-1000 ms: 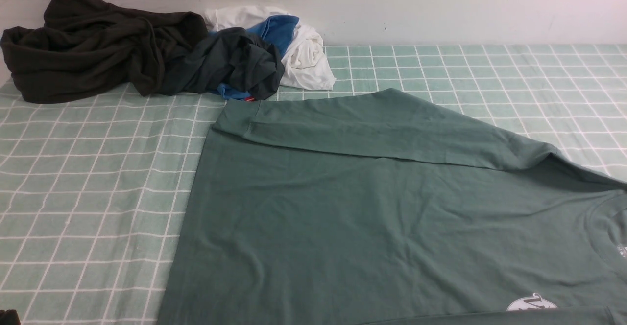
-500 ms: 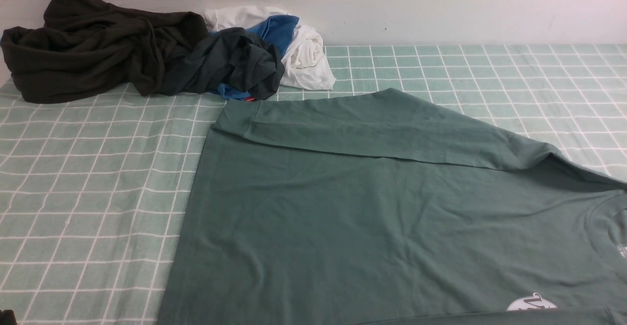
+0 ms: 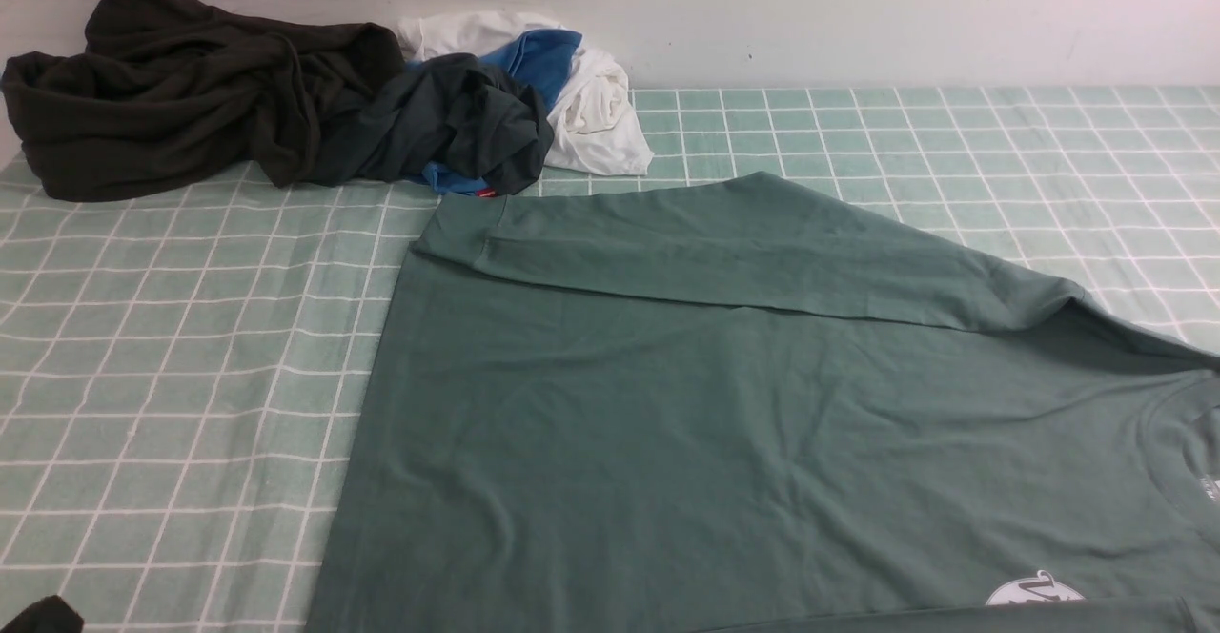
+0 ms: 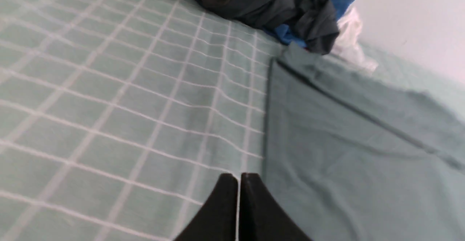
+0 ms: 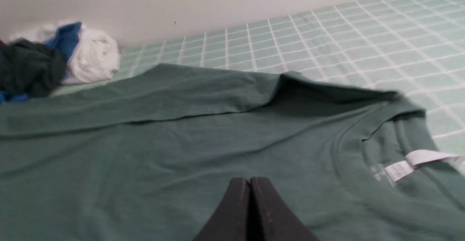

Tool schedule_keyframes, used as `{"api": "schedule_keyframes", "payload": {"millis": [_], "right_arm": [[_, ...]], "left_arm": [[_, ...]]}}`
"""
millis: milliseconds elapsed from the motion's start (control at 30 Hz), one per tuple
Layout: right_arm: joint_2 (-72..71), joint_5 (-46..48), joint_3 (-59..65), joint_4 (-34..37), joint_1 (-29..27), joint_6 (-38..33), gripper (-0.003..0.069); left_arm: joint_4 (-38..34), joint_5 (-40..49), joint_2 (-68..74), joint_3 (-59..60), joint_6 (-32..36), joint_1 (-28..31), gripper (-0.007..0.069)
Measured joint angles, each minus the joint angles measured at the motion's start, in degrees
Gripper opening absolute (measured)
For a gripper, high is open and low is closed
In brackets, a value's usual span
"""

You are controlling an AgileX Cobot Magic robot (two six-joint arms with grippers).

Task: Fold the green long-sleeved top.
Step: Use the left arm to clamp the cuff closest to it

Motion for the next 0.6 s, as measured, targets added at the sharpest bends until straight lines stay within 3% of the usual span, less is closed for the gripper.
{"api": "schedule_keyframes", "payload": {"millis": [33,67,133,267,367,600], "right_arm": [[0.0,-0.12,0.05,4.1,0.0,1.83,-0.0014],[0.0,-0.12,0.05,4.1,0.0,2.15,-0.0014],[0.0,-0.12,0.05,14.09,0.0,6.56,-0.0014],[0.0,-0.26,0.05,27.93,0.0,10.09,-0.0014],[0.0,-0.48,0.05,30.34,0.0,10.16,-0.0014],[0.0,-2.8,0.05,27.74,0.0,8.1,-0.0014]], "left_arm": [[-5.43,-0.06,0.0,0.0,-3.47,0.0,-0.0003],[-5.43,-0.12,0.0,0.0,-3.47,0.0,-0.0003],[-13.34,-0.24,0.0,0.0,-7.33,0.0,-0.0003],[-17.56,-0.37,0.0,0.0,-8.44,0.0,-0.0003],[-18.02,-0.42,0.0,0.0,-8.49,0.0,-0.0003],[-20.29,-1.2,0.0,-0.24,-7.9,0.0,-0.0003]]}}
